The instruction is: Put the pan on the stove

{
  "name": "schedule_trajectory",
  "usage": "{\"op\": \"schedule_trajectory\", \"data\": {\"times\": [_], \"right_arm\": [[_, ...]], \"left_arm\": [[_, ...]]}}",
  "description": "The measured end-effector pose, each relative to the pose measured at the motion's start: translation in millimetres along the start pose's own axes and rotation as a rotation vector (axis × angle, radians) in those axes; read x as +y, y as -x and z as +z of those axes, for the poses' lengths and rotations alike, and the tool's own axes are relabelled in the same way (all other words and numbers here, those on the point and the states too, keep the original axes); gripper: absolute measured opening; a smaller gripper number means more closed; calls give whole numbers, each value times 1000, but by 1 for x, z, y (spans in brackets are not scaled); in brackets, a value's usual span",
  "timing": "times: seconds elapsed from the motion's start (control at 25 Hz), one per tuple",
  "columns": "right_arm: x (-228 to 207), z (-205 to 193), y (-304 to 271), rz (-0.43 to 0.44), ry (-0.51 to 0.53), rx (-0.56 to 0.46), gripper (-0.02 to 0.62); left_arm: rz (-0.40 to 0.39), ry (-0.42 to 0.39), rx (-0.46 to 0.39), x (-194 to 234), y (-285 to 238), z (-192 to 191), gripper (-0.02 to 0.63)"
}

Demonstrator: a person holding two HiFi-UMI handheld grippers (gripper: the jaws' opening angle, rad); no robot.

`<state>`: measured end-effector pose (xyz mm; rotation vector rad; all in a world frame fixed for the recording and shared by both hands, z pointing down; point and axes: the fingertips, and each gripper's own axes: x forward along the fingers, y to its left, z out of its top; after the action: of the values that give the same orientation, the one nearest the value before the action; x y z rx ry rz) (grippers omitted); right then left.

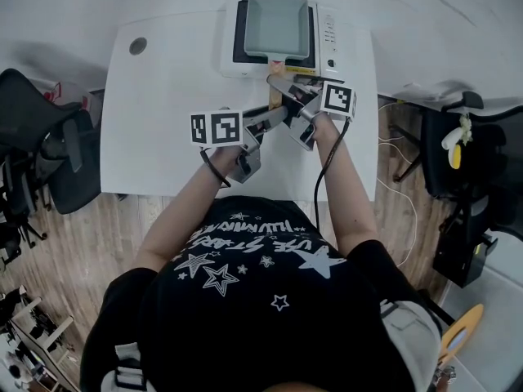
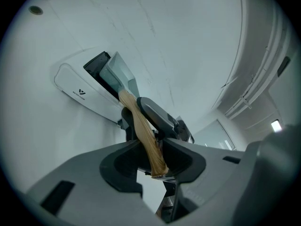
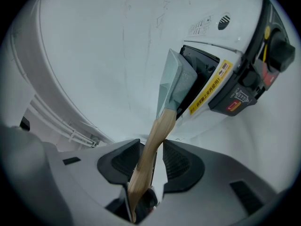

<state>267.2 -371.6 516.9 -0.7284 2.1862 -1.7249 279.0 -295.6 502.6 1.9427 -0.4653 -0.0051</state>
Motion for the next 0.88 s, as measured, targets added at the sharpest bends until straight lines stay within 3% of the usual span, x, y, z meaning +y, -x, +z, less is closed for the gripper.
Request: {"op": "schedule_trajectory", "data": {"times": [0.24, 0.32, 0.64, 0.88], "right_arm": [[1, 1, 1, 5, -1, -26, 152], [5, 1, -1, 13, 2, -32, 184], [7, 2, 0, -18, 16, -75, 227], [7, -3, 6, -62, 28, -103, 236]], "left_arm": [[-20, -27, 15, -3, -1, -2, 141], [-23, -52, 21, -4, 0, -2, 147], [-64, -49, 44, -8, 5, -2, 269], [-86, -50, 72, -10, 14, -7, 287]]}}
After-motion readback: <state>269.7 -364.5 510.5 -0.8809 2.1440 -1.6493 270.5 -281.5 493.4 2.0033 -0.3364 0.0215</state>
